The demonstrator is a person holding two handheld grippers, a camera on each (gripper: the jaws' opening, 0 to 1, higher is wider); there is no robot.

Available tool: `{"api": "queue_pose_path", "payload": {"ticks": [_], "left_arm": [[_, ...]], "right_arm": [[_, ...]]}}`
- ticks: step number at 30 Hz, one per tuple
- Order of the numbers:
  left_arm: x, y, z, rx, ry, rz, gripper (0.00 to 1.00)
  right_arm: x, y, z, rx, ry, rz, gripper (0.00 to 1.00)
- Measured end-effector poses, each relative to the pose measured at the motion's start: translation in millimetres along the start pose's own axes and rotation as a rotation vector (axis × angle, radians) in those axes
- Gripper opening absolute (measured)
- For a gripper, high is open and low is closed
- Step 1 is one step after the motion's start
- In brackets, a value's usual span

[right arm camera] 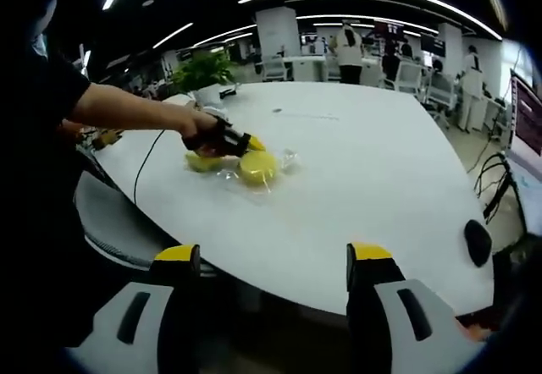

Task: Compare the silicone blocks by pressing each to a similar depth, holding the contact briefly, and releasing to observe deformation and rebound differences across the visible hardness samples.

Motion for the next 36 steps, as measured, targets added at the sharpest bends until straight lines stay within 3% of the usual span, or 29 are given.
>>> {"api": "queue_pose_path", "payload": {"ticks": [5,9,13,16,26,36], "left_arm": [[1,-2.6,0.0,0.032,-0.02,-0.02,0.06],[-3,-2.9,-1.1,0.034,-0.046,-0.104,0.0],[-10,-12.2,-1.4,0.15,-0.077,-0.151,0.0],[-18,-24.9,1.2,0.19,-0.091,-0.196,0.0],[-63,-58.3,0.0,0.286,-0.141,-0.292,0.0],[-117,-71.6,16.3,0.398,-0.216,-0.277,0.0]], "right_arm": [[0,1,0.5,-0.005,0.002,0.002,0.63],[2,3,2.6,-0.006,-0.001,0.009,0.62],[3,6,4.4,0.004,-0.016,0.018,0.63],[9,9,5.5,0.012,-0.018,0.031,0.63],[35,28,22.4,-0.043,-0.022,0.114,0.62],[53,39,44.1,-0.073,-0.067,0.195,0.61]]}}
Point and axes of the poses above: the point that each gripper's makers call its tool centre point, and the gripper's own axes: x roughly forward along the fingers, y roughly to its left, z roughly out of its top, the point moved 8 cm from there along -x, roughly backward along the fingers, and after that the axes turned 14 degrees about x, right-handed, at the moved point
